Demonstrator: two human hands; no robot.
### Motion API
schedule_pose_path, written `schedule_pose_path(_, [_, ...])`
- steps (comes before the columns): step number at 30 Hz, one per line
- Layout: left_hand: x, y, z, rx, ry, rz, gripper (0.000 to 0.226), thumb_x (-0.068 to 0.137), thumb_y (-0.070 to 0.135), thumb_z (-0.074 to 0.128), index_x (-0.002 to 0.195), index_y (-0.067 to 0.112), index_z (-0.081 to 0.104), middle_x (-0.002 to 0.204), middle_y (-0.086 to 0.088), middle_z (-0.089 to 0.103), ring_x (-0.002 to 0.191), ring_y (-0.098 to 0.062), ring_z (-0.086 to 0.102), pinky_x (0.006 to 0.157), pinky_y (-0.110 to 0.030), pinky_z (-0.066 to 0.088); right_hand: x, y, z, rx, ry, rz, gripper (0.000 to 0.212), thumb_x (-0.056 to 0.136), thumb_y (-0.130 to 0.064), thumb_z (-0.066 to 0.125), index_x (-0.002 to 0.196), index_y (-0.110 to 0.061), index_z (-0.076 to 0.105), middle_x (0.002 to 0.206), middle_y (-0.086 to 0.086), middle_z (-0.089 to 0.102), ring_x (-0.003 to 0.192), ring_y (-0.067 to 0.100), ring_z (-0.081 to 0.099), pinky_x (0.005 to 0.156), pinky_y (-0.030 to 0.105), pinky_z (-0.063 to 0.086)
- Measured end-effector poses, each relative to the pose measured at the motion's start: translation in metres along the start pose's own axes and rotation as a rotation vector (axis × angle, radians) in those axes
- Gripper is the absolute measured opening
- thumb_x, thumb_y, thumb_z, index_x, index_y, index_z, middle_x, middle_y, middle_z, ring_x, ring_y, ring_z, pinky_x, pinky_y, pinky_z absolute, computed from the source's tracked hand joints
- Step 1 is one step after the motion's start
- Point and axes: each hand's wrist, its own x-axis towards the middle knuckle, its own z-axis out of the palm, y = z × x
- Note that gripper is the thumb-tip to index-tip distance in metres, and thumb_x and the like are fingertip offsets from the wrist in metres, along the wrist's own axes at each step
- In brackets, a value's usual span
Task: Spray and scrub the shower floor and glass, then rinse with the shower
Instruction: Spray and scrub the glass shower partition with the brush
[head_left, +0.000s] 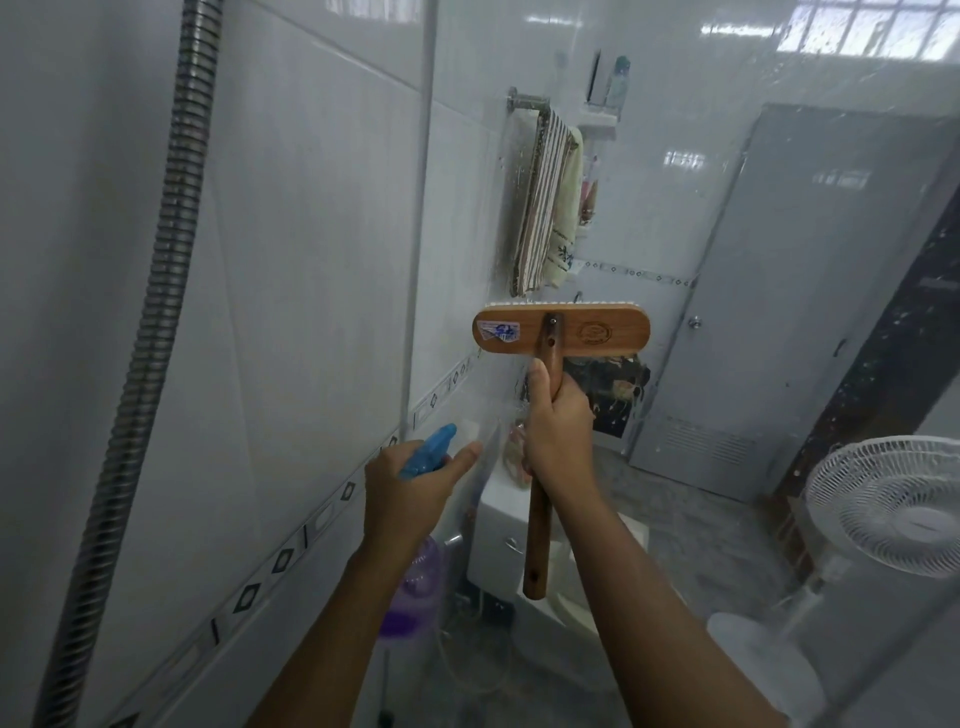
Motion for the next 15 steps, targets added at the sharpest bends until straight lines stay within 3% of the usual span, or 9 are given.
schedule_pose_path(4, [0.001,0.002,0.0,0.003,0.0,-0.021,0.04,0.071,0.061,0.066,0.064,0.022,0.06,0.067,-0.012,0.068,0.061,-0.029,0.069,0.065,-0.042,0.061,0.003,0.0,0.007,0.001,0.004,0.024,0.037,0.101,-0.054,0.043,0.094,-0.023,0.061,0.084,0.01,0.065,0.077,0.023,0.067,0.077,0.048,0.059])
schedule_pose_path(7, [0.003,0.0,-0.001,0.019,0.03,0.012,0.042,0.07,0.062,0.064,0.065,0.02,0.061,0.064,-0.008,0.067,0.059,-0.028,0.067,0.06,-0.031,0.058,0.003,-0.002,0.011,0.013,-0.001,0.021,0.036,0.102,-0.051,0.043,0.095,-0.021,0.061,0.09,0.013,0.067,0.084,0.025,0.068,0.081,0.047,0.06])
schedule_pose_path(11, [0.007,-0.006,-0.002,0.004,-0.024,0.006,0.044,0.07,0.061,0.072,0.071,0.018,0.066,0.067,-0.004,0.07,0.06,-0.021,0.07,0.063,-0.04,0.064,0.002,-0.005,0.015,0.013,-0.021,0.024,0.038,0.103,-0.049,0.042,0.102,-0.017,0.062,0.094,0.011,0.068,0.087,0.022,0.069,0.082,0.041,0.06])
schedule_pose_path(15, [0.006,-0.003,-0.003,0.019,0.049,-0.003,0.046,0.072,0.062,0.069,0.072,0.015,0.066,0.065,-0.005,0.068,0.057,-0.021,0.068,0.061,-0.035,0.061,0.002,0.002,0.023,0.003,-0.028,0.012,0.038,0.103,-0.052,0.042,0.1,-0.019,0.061,0.093,0.012,0.068,0.086,0.024,0.069,0.081,0.044,0.061])
